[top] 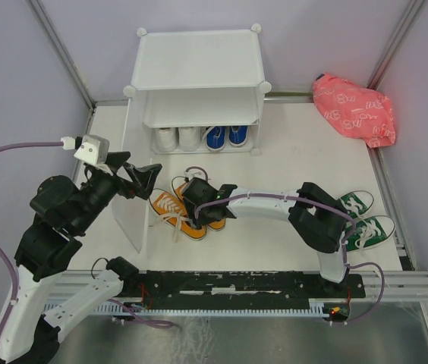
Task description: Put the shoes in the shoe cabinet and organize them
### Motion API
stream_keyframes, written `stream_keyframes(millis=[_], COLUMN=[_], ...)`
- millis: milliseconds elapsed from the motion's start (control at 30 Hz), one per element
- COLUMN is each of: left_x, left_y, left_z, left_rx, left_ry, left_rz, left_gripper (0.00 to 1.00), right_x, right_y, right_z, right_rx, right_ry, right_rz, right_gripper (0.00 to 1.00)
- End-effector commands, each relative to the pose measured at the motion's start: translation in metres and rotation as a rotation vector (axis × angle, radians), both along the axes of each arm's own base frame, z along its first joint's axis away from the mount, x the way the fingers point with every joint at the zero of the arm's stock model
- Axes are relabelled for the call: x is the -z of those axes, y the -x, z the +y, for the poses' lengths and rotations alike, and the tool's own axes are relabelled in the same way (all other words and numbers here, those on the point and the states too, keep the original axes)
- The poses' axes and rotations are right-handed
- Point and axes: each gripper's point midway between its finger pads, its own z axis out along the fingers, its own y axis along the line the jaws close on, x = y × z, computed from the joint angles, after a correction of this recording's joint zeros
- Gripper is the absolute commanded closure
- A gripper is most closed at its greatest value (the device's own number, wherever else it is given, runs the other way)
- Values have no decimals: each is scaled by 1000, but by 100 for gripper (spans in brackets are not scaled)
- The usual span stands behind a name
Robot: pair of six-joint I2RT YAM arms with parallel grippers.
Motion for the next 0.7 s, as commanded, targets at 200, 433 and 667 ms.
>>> stream_keyframes(millis=[200, 433, 667], left_x=[-11, -28, -34], left_y=[1, 4, 8], left_z=[4, 5, 8], left_rx=[-2, 3, 0], left_ry=[-41, -25, -13], left_rz=[-57, -84, -96], left_gripper=[1, 1, 1], right_x=[-13, -127, -207], right_y=[-28, -55, -84], right_z=[4, 3, 5], right_rx=[47, 14, 12], right_ry=[16, -19, -82], right_rz=[-143, -327, -390], right_gripper=[98, 98, 98])
